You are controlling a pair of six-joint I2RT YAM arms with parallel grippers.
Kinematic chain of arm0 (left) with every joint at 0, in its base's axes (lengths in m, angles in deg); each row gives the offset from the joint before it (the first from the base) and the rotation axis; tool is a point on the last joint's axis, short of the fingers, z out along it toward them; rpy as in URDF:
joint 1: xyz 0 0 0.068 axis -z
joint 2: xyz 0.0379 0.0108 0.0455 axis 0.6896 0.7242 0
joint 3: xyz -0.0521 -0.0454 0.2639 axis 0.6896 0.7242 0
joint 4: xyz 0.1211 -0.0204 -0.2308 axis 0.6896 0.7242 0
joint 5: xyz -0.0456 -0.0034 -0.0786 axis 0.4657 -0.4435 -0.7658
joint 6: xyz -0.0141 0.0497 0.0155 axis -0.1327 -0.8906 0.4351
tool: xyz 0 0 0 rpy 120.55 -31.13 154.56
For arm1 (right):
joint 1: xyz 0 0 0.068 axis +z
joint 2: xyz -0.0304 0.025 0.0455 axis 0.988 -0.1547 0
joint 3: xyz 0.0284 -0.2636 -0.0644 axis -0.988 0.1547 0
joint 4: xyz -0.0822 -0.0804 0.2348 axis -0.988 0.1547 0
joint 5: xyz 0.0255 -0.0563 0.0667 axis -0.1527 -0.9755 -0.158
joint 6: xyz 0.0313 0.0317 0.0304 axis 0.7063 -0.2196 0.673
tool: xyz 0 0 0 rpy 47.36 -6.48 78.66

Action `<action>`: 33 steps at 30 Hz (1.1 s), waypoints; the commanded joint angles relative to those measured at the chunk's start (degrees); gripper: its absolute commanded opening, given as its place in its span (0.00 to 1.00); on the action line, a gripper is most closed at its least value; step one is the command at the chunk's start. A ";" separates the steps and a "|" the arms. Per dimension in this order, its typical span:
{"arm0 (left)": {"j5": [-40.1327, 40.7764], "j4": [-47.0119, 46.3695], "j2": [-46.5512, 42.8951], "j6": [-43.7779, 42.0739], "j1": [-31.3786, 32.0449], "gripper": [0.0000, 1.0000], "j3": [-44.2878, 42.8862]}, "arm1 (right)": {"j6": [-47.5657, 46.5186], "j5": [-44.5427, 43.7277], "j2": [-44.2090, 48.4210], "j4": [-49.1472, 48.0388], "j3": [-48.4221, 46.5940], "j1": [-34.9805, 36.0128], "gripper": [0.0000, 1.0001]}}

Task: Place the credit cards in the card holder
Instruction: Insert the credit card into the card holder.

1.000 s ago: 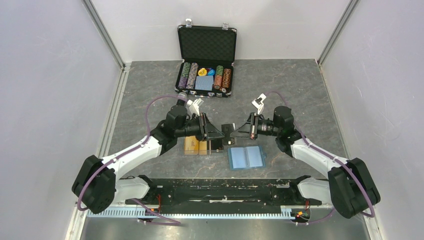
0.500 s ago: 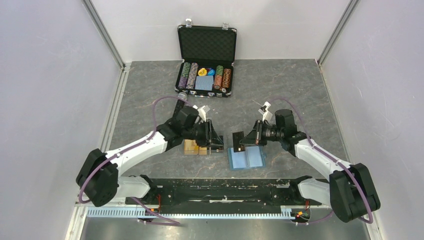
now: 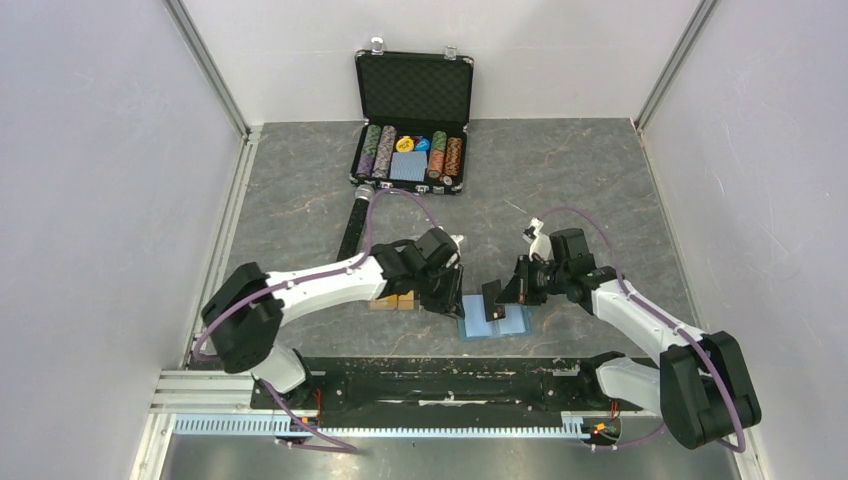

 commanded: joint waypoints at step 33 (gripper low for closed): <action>12.96 10.77 18.61 -4.65 7.14 0.13 -9.52 | -3.33 0.18 -3.73 0.05 4.44 -2.47 0.00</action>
